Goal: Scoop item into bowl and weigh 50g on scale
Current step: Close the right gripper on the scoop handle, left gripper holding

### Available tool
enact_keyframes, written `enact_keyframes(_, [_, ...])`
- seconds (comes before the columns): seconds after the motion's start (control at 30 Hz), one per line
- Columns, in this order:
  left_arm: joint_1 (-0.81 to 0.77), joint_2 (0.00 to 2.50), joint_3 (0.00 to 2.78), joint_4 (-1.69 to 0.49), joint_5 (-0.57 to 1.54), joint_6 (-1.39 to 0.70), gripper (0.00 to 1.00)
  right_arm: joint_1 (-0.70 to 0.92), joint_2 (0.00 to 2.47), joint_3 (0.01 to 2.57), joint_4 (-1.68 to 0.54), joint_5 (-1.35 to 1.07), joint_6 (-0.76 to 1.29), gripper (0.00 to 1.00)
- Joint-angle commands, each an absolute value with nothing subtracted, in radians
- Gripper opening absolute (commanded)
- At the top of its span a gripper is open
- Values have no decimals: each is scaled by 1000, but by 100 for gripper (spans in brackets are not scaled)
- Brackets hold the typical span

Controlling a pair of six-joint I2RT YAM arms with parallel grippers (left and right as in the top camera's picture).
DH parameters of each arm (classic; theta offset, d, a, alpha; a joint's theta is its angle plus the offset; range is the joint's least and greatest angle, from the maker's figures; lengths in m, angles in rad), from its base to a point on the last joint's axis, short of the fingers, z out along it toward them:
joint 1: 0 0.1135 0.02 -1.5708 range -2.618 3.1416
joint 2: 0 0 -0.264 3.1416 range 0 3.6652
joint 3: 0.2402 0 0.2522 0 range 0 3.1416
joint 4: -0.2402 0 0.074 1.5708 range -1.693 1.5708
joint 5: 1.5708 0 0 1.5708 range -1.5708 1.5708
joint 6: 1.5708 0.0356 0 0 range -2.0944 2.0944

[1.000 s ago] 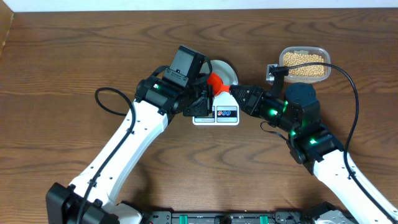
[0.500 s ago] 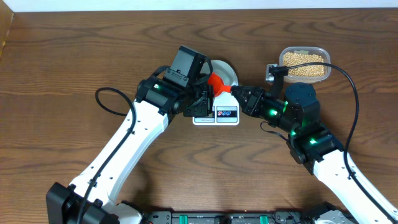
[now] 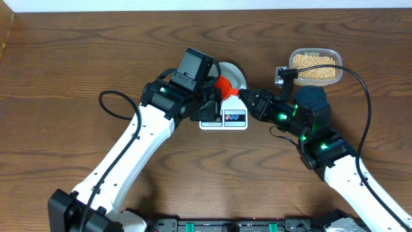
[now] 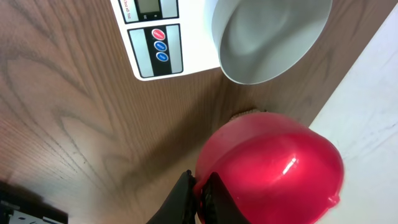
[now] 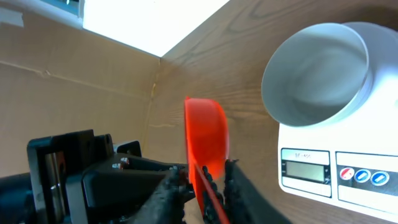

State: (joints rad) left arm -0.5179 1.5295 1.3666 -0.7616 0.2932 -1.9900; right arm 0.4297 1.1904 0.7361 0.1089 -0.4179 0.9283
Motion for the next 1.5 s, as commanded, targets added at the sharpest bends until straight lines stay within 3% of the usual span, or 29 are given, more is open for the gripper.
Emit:
enact_keyframes(0.0, [-524, 1517, 1380, -769, 299, -1991, 7, 435, 1198, 750, 108, -397, 919, 27])
enact_keyframes(0.13, [-524, 1517, 1380, -773, 299, -1983, 7, 434, 1198, 750, 109, -393, 919, 27])
enact_keyframes(0.4, [-524, 1517, 1380, -773, 303, -1974, 7, 434, 1198, 750, 109, -393, 919, 7])
enact_keyframes(0.6, [-524, 1517, 1380, -776, 302, -1972, 8, 434, 1198, 750, 108, -394, 919, 3])
enact_keyframes(0.63, [-524, 1517, 1380, -776, 302, -1972, 7, 434, 1198, 750, 108, -394, 919, 10])
enact_keyframes(0.73, [-524, 1517, 1380, -776, 302, -1972, 7, 434, 1198, 750, 108, -393, 919, 45])
enact_keyframes(0.8, [-522, 1517, 1380, -776, 302, -1972, 7, 432, 1198, 750, 108, -385, 919, 64])
enact_keyframes(0.9, [-522, 1517, 1380, -776, 302, -1972, 7, 433, 1198, 750, 108, -378, 919, 80])
enact_keyframes(1.1, [-517, 1517, 1380, -775, 302, -1972, 7, 433, 1198, 750, 108, -376, 918, 96])
enact_keyframes(1.3, [-500, 1517, 1380, -776, 302, -1972, 7, 433, 1198, 750, 108, -377, 903, 80])
enact_keyframes(1.37, [-500, 1517, 1380, -776, 302, -1972, 8, 433, 1198, 750, 109, -384, 903, 67])
enact_keyframes(1.43, [-500, 1517, 1380, -776, 302, -1972, 7, 433, 1198, 750, 109, -389, 904, 47])
enact_keyframes(1.47, [-500, 1517, 1380, -776, 302, -1972, 7, 433, 1198, 750, 109, -393, 903, 45])
